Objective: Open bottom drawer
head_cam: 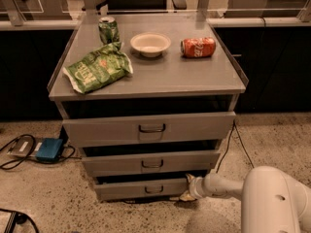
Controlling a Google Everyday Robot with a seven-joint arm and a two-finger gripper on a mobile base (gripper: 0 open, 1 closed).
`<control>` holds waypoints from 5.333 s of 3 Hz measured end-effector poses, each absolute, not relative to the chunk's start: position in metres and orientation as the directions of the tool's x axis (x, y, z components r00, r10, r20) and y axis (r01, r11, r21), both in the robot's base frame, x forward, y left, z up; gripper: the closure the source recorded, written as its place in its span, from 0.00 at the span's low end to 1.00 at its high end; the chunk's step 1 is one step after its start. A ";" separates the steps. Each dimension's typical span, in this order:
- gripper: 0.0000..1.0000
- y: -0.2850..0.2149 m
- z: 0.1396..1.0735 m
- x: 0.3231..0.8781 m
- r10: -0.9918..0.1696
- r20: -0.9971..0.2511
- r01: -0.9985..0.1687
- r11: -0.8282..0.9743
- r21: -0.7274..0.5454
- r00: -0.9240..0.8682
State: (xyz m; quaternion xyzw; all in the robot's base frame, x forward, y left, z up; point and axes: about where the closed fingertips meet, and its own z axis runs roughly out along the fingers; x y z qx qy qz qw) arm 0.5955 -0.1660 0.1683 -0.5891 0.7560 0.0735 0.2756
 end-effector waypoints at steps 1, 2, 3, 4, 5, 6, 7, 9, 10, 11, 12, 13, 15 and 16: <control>0.65 -0.166 0.168 0.596 -0.850 -0.503 -0.931 0.295 -0.214 -0.154; 0.89 -0.166 0.174 0.596 -0.850 -0.503 -0.931 0.295 -0.214 -0.154; 1.00 -0.169 0.181 0.596 -0.850 -0.503 -0.931 0.295 -0.214 -0.154; 1.00 -0.171 0.182 0.596 -0.850 -0.503 -0.931 0.295 -0.214 -0.154; 0.82 -0.171 0.182 0.596 -0.850 -0.503 -0.931 0.295 -0.214 -0.154; 0.58 -0.171 0.182 0.596 -0.850 -0.503 -0.931 0.295 -0.213 -0.154; 0.27 -0.171 0.182 0.596 -0.850 -0.503 -0.931 0.295 -0.213 -0.154; 1.00 -0.172 0.181 0.593 -0.850 -0.504 -0.933 0.291 -0.213 -0.150; 1.00 -0.172 0.180 0.588 -0.851 -0.506 -0.936 0.281 -0.211 -0.141; 1.00 -0.170 0.189 0.553 -0.848 -0.524 -0.950 0.220 -0.221 -0.074; 1.00 -0.170 0.190 0.553 -0.848 -0.524 -0.950 0.220 -0.221 -0.074; 0.97 -0.176 0.188 0.531 -0.842 -0.534 -0.951 0.222 -0.213 -0.077; 0.51 -0.176 0.188 0.531 -0.842 -0.534 -0.951 0.222 -0.213 -0.077; 0.28 -0.176 0.188 0.531 -0.842 -0.534 -0.951 0.222 -0.213 -0.077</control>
Offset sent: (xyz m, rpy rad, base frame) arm -0.1047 -0.0309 0.0226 -0.2033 0.3416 0.0523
